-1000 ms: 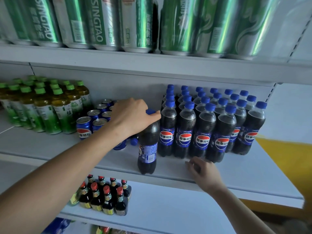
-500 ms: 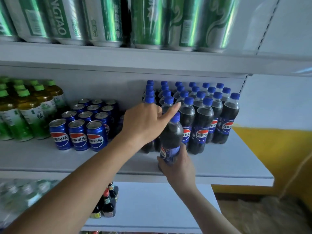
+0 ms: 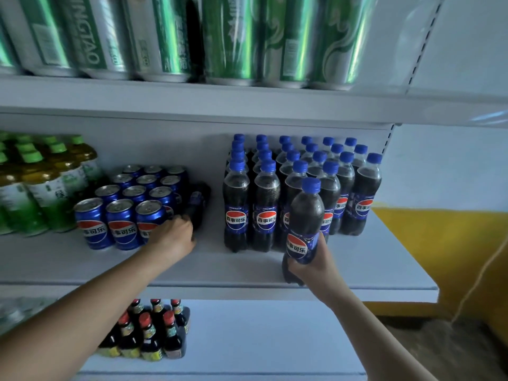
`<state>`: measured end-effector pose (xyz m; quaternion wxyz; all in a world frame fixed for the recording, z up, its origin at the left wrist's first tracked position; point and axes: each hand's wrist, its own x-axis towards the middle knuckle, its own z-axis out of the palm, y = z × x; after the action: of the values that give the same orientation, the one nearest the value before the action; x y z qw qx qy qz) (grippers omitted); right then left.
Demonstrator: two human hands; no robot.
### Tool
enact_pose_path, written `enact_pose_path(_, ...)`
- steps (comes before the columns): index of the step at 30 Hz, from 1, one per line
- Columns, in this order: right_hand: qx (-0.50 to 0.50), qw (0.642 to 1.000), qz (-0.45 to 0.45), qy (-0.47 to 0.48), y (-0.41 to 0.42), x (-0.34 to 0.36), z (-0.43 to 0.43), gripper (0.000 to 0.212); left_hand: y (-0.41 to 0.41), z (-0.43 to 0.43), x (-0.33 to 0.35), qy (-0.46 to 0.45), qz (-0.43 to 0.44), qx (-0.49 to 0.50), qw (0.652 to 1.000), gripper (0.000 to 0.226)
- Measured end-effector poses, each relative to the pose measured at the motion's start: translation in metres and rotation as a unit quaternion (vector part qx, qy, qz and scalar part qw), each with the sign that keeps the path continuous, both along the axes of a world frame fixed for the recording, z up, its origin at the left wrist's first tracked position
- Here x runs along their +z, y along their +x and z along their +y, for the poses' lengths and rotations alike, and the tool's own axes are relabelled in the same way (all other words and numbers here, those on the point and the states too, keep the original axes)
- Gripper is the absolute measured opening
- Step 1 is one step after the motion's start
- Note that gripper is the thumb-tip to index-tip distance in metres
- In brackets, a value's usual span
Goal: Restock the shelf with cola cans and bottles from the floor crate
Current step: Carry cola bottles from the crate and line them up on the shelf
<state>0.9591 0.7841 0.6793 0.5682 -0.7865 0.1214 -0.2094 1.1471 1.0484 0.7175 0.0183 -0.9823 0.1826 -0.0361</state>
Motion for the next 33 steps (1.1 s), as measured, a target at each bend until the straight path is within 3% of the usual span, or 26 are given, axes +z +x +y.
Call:
enact_pose_path(8, 0.033, 0.997, -0.012, 0.064, 0.0, -0.005, -0.004, 0.055, 0.014, -0.013, -0.008, -0.09, 0.026, 0.063, 0.994, 0.044)
enact_pose_path(14, 0.029, 0.999, 0.007, 0.036, -0.004, -0.02, -0.002, 0.054, 0.012, -0.015, -0.007, -0.123, 0.02, 0.054, 0.991, 0.035)
enact_pose_path(22, 0.025, 0.999, 0.001, 0.033, -0.003, -0.024, -0.001, 0.05, -0.019, 0.007, 0.05, -0.167, -0.153, -0.017, 0.974, 0.038)
enact_pose_path(28, 0.032, 0.999, 0.005, 0.031, -0.001, -0.025, -0.003, 0.051, -0.052, 0.009, 0.094, -0.239, -0.202, -0.027, 0.949, 0.029)
enact_pose_path(33, 0.027, 0.999, 0.01, 0.022, -0.002, -0.026, -0.004, 0.051, -0.06, 0.002, 0.11, -0.284, -0.193, -0.036, 0.938, 0.027)
